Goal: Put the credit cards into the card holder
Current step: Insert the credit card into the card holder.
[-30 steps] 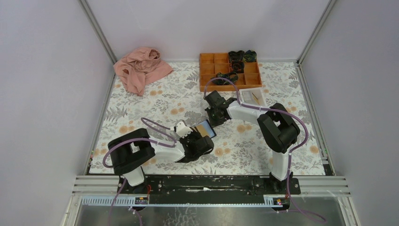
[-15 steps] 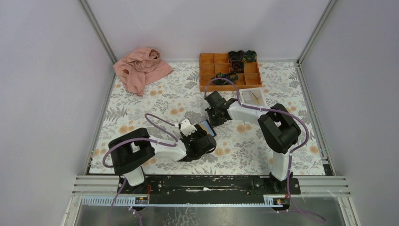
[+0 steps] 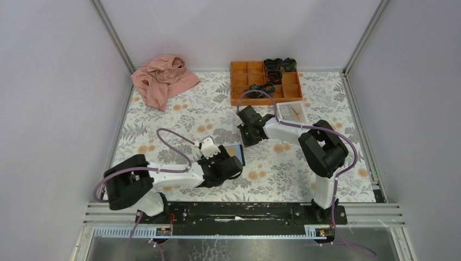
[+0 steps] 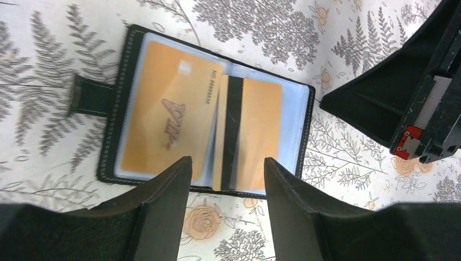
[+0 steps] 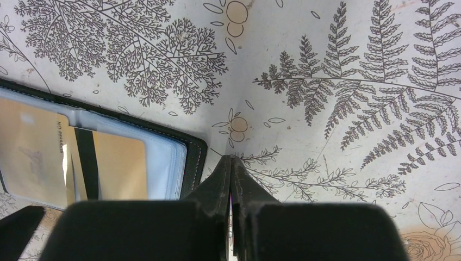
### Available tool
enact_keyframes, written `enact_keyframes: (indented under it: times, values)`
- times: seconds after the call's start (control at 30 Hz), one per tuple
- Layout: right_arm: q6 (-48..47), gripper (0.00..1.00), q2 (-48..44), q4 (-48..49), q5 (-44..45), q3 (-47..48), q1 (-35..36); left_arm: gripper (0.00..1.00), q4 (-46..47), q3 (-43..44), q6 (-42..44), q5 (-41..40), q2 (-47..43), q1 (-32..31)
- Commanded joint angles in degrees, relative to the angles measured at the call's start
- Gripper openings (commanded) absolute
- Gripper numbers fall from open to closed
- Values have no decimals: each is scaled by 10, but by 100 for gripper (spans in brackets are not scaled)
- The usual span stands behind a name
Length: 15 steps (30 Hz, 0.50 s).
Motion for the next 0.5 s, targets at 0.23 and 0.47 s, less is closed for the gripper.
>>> enact_keyframes:
  times: [0.23,0.47]
  values:
    - [10,0,38,-28,12,-28,9,44,-140,-4,-26,-46,-63,-5]
    - [13,0,31,-25,11,-35,10,3,-204,22,-42,-51,-28,5]
